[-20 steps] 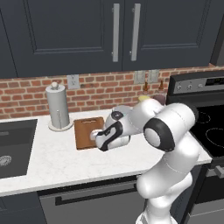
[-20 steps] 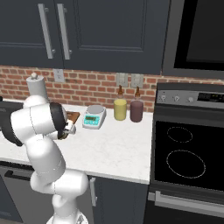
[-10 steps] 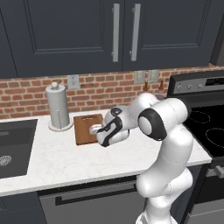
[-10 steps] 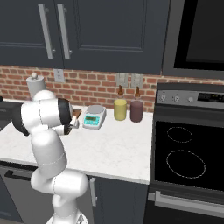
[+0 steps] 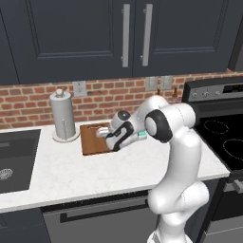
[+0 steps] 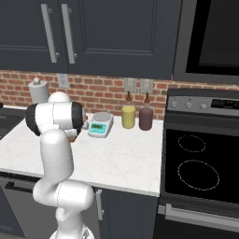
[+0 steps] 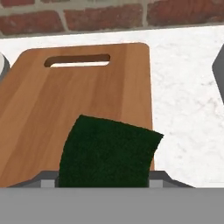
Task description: Pick up the sponge from the counter and clean the cutting board by briefly scrubbing or pressing down on the cutting board. Once finished, release the sponge.
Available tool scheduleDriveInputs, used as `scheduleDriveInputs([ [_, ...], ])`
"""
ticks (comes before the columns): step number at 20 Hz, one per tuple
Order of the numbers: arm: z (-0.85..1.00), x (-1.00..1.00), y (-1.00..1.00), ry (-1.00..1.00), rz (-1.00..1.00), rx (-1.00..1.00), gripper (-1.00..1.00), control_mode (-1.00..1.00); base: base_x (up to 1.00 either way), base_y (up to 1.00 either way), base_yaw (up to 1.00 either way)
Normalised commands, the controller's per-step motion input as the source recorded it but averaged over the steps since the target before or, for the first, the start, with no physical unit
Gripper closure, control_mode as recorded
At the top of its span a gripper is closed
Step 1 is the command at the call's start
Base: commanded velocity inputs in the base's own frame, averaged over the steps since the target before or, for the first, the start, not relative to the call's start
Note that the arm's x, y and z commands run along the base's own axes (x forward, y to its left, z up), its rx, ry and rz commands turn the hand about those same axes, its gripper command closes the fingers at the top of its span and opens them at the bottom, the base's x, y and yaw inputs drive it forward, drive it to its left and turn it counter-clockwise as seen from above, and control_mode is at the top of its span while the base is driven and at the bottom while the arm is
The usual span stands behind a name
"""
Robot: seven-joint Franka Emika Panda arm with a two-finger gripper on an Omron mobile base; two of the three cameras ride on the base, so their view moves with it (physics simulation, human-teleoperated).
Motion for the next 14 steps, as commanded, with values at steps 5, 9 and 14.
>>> scheduleDriveInputs([
  [5, 0.00, 0.82, 0.00, 0.00, 0.00, -0.02, 1.00, -1.00, 0.00, 0.00, 0.00],
  [9, 0.00, 0.81, 0.00, 0.00, 0.00, 0.00, 1.00, -1.00, 0.00, 0.00, 0.00],
  [14, 0.00, 0.76, 0.00, 0.00, 0.00, 0.00, 1.00, -1.00, 0.00, 0.00, 0.00],
])
